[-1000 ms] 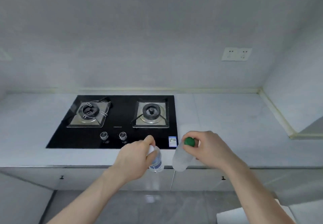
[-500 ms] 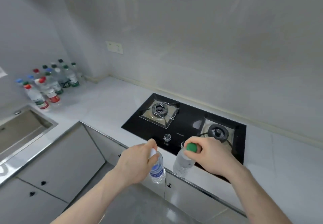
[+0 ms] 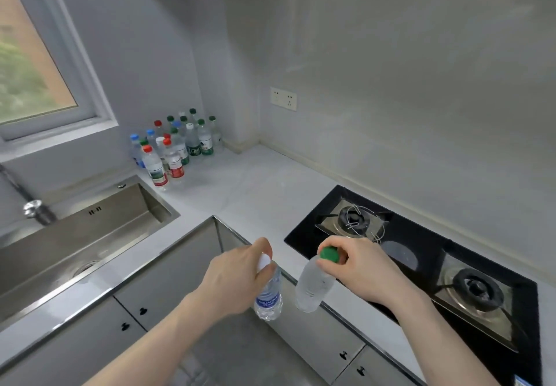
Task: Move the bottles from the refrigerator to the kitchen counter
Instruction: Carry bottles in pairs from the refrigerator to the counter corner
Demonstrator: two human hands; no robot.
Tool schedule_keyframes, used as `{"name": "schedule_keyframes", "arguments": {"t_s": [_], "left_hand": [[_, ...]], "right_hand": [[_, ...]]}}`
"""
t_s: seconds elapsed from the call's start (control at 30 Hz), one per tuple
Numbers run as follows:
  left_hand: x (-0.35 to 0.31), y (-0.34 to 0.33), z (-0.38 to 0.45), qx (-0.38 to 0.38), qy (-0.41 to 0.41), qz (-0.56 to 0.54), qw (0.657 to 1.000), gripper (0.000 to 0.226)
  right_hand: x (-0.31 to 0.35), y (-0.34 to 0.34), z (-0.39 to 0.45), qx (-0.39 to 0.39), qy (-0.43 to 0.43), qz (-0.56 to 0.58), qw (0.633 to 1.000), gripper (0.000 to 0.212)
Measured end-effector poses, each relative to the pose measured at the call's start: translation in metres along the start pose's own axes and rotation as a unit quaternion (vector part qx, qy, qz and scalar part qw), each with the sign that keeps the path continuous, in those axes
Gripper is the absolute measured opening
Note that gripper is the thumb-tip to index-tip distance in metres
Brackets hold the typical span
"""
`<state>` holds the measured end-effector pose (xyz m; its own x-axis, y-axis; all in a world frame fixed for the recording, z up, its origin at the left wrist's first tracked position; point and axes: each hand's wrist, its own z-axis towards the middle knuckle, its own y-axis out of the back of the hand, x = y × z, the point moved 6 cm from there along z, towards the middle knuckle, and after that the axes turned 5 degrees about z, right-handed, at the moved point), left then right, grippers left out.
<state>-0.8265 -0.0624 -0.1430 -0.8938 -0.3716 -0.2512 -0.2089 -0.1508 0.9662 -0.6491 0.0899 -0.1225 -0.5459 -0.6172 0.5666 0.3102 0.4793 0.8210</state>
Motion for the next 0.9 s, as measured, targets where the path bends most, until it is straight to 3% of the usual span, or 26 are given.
{"name": "schedule_keyframes", "arguments": {"t_s": [0.43,0.9], "left_hand": [[0.116,0.032,0.044,-0.012,0.080,0.006,0.997,0.018],[0.213,0.042,0.196,-0.003,0.146,0.018,0.989,0.017]], "right_hand": [[0.077,-0.037,0.130,0.035,0.061,-0.014,0.997,0.022],[0.083,-0.043,0.335,0.066,0.094,0.004,0.993,0.030]]}}
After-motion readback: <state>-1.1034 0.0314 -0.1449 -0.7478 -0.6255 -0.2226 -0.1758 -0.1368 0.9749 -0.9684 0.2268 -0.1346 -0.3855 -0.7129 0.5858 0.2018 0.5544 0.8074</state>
